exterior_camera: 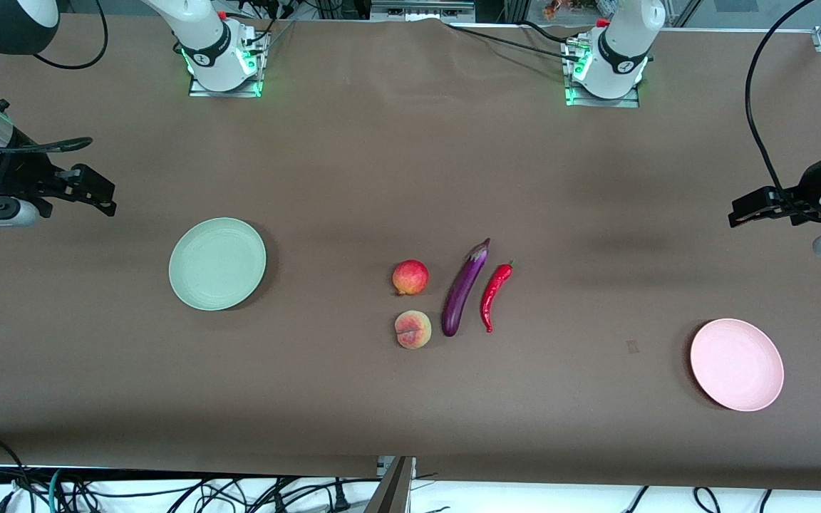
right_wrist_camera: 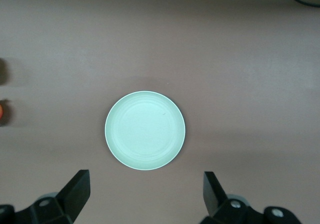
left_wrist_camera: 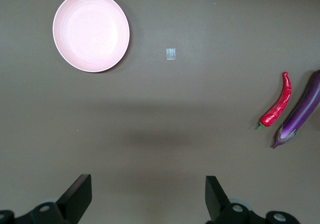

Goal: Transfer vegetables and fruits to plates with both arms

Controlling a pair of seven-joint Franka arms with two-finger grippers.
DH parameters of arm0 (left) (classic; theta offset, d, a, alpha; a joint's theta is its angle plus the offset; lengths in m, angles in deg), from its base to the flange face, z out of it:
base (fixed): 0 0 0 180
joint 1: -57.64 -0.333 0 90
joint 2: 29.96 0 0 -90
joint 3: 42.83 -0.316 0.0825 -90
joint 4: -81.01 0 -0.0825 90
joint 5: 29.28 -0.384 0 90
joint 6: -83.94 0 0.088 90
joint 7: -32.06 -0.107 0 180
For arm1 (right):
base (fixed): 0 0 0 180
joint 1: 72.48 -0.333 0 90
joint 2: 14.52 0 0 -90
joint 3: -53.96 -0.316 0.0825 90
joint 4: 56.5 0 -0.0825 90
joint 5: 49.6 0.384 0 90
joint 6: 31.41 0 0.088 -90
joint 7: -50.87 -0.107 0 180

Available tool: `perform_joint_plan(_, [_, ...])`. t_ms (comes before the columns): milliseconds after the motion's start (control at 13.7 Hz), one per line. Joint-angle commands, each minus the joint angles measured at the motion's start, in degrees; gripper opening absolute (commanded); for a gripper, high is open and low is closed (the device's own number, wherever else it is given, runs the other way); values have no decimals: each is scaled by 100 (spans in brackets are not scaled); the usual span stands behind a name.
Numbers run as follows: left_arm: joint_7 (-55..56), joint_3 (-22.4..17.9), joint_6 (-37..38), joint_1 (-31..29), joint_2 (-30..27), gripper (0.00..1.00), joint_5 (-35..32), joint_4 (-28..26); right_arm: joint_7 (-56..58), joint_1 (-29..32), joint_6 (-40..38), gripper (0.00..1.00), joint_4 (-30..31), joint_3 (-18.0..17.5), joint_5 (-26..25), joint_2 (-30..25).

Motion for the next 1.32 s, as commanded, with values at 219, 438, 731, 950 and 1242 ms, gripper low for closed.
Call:
perform_joint_plan(219, [24,17,66,-20,74,100,75,162,-66,12,-25,100,-63,-13,34,7])
perform_joint_plan(438, [24,17,58,-12,74,100,75,162,-66,12,-25,100,-63,-13,34,-2])
perform_joint_plan(731, [33,34,14,15,204,100,330,162,-57,12,-25,100,-63,-13,42,7])
perform_joint_plan(950, [77,78,-56,163,310,100,409,162,-48,-6,-43,100,-63,-13,42,7])
perform_joint_plan(1242, [94,78,-766,769,1003,100,708,153,-40,-207,-87,100,-54,-31,43,182])
